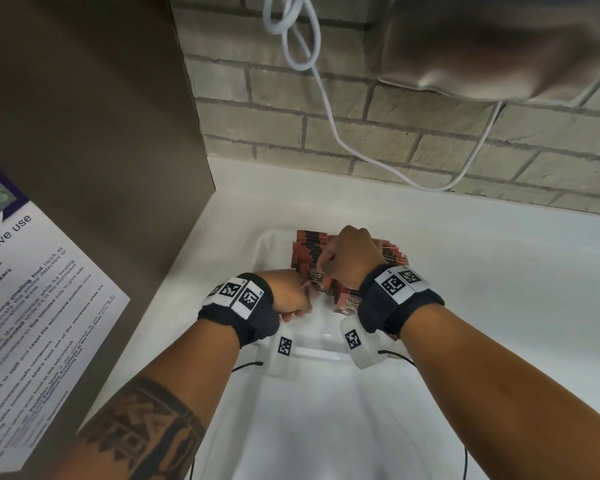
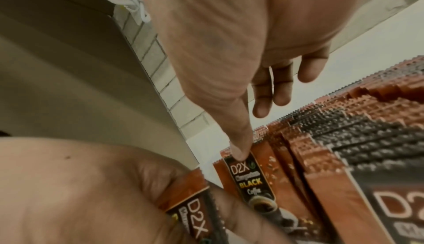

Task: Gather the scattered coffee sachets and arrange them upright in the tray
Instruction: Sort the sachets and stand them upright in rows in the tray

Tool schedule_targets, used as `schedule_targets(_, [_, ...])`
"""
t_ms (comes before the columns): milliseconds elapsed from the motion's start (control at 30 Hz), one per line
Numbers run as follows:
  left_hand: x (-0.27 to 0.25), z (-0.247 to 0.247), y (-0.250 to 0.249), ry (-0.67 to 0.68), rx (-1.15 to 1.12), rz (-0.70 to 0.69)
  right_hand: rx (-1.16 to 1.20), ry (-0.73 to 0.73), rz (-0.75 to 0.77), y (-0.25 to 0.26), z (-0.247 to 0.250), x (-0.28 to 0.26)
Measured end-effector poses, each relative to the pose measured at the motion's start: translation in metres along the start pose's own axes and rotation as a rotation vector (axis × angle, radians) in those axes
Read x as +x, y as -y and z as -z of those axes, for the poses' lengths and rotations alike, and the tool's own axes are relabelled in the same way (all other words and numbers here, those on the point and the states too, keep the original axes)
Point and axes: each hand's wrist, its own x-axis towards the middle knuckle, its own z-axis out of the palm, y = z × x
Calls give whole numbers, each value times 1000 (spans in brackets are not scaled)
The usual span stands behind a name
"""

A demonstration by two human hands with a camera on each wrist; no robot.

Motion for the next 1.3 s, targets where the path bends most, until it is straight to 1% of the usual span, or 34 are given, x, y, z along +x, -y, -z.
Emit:
schedule_targets(167, [12, -2, 0, 21, 23, -14, -29, 25, -2, -2, -1, 4])
schedule_targets(267, [14, -1, -1, 7, 21, -37, -31, 30, 6, -2, -1, 6])
schedule_targets(533, [13, -3, -2, -2, 1, -67, 16, 45, 50, -3, 2, -2])
schedule_targets(667, [11, -4, -2, 4, -28, -57, 42, 12, 71, -3, 6, -5])
schedule_targets(933, [3, -2, 0, 9, -156, -14, 80, -27, 94, -5, 16, -11])
schedule_targets(1000, [-3, 4, 2, -3, -237, -15, 119, -64, 108, -8, 19, -13])
schedule_targets(1033, [-8, 7, 4, -3, -322, -24, 176, -88, 129, -10, 20, -15])
schedule_targets(1100, [-19, 14, 8, 18, -545, -94, 323, -84, 176, -12, 24, -22])
schedule_targets(1167, [-29, 19, 11, 47, -725, -232, 374, -18, 197, -11, 27, -29])
schedule_targets(1233, [-37, 20, 11, 61, -846, -358, 431, 18, 197, -11, 27, -30])
schedule_targets(1300, [-40, 18, 9, 76, -932, -428, 519, -3, 188, -12, 28, -27])
